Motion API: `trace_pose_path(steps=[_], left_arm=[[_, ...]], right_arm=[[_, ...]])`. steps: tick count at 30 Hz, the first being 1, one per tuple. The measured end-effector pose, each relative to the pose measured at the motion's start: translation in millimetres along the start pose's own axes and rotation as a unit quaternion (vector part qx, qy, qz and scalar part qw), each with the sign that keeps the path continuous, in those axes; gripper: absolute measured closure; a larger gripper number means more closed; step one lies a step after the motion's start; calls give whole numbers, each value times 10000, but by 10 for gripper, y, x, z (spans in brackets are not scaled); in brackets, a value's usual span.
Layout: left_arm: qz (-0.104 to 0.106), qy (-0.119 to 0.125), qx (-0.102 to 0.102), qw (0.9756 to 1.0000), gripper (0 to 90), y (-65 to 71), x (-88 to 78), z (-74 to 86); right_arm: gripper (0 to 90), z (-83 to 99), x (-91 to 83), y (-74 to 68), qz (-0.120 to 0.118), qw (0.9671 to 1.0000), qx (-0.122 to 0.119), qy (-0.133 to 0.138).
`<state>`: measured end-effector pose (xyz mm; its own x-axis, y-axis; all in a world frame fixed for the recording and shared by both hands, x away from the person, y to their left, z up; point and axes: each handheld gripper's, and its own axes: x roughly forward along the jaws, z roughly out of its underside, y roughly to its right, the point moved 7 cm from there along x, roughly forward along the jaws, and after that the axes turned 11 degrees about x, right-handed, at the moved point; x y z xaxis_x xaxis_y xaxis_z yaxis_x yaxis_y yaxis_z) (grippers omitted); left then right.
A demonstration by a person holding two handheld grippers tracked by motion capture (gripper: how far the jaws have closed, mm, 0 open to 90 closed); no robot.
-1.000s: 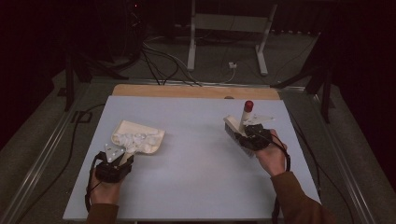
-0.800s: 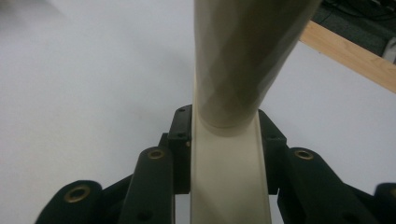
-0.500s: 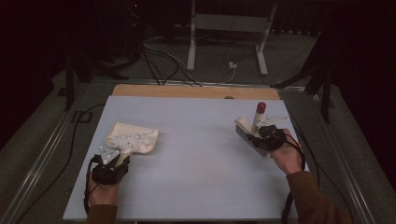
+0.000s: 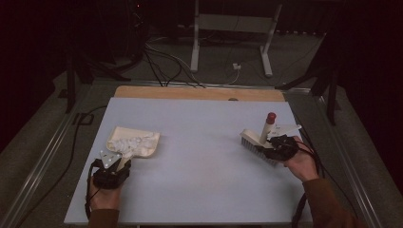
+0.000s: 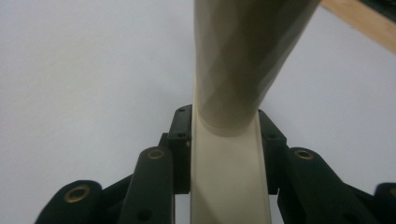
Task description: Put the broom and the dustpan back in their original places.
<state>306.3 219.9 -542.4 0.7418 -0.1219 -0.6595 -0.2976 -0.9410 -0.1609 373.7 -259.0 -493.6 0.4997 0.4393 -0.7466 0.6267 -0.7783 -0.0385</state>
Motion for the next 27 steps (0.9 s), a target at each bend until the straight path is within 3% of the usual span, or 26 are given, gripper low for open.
trace_pose_path(steps=[8,12,14,16,21,24,27], left_arm=[[2,-2,5,10000,665,12,5,3],[9,-14,7,10000,664,16,8,7],[18,-13,6,10000,664,19,9,6],[37,-23,14,10000,664,25,14,8],[42,-18,17,10000,665,27,13,7],[46,-5,15,10000,665,31,9,5],[37,-6,21,10000,664,30,5,4]], right_arm=[[669,120,86,5,-212,9997,108,-111],[665,149,118,30,-290,9993,217,-41],[582,122,98,45,-284,9988,393,92],[561,46,25,52,-405,9954,763,404],[574,-128,-186,22,-200,9902,1001,951],[587,-211,-261,8,160,9864,1118,1194],[602,-290,-328,-24,488,9782,1366,1483]])
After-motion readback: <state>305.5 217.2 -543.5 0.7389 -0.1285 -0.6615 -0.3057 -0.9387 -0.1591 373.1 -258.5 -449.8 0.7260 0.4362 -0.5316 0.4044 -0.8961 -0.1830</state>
